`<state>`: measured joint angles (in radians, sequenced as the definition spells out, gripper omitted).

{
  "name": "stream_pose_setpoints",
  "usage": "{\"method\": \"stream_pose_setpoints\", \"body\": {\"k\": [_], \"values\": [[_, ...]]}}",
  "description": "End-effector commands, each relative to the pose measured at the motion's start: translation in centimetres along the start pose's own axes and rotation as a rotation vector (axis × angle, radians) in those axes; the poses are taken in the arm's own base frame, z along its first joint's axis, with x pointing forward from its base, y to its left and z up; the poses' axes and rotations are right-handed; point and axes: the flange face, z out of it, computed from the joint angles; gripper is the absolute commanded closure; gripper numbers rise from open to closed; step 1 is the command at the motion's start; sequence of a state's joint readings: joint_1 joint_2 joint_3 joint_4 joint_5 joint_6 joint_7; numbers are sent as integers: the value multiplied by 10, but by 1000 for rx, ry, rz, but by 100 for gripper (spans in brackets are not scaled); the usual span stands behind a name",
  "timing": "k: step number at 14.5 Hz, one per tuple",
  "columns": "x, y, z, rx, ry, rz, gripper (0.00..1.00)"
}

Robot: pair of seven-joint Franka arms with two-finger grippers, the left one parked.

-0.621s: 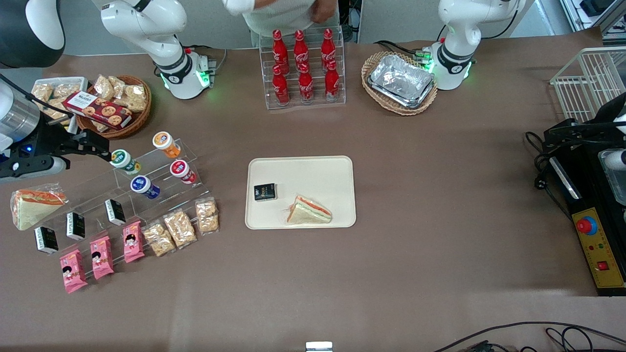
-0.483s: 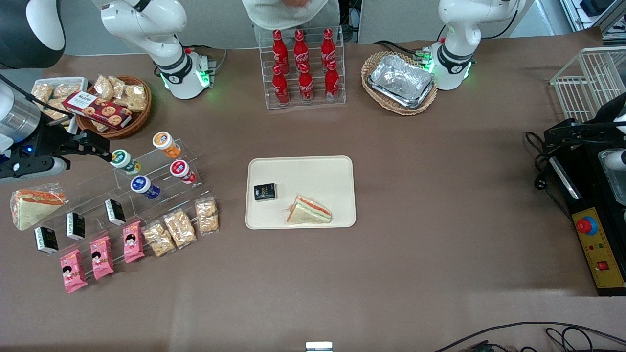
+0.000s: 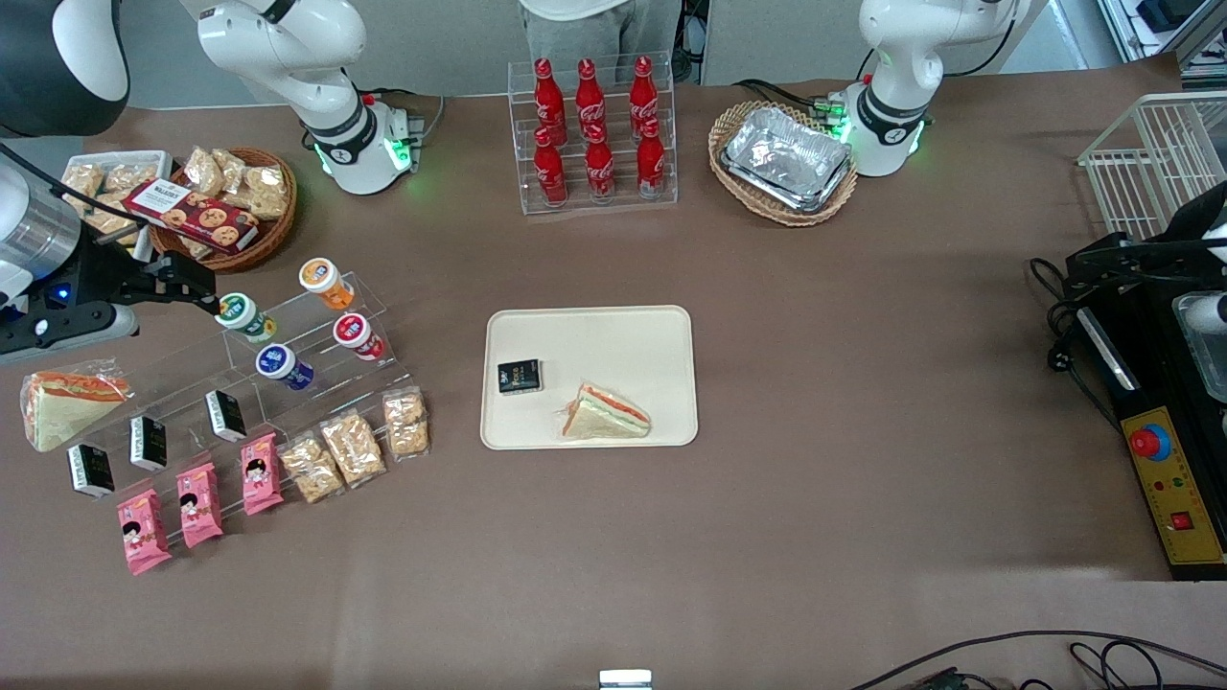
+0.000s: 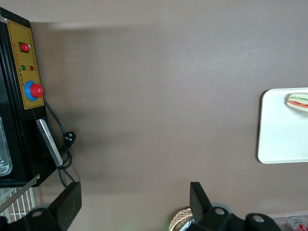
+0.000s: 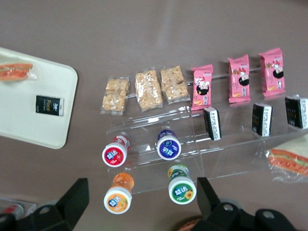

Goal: Place green gum on tray
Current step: 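Move the right gripper over the acrylic rack toward the green-capped bottle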

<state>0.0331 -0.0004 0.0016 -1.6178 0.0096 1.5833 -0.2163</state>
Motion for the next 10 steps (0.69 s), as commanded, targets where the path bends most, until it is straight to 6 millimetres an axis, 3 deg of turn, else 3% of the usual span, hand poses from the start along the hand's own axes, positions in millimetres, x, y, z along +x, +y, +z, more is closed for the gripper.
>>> {"method": "stream_pose_setpoints", "body": {"k": [1,3,10], "values": [[-10,5,-7,-3,-19,-90,0],[-20,10,-9,4,-39,-79,0],[-91,26,-10,24,-28,-96,0]]}}
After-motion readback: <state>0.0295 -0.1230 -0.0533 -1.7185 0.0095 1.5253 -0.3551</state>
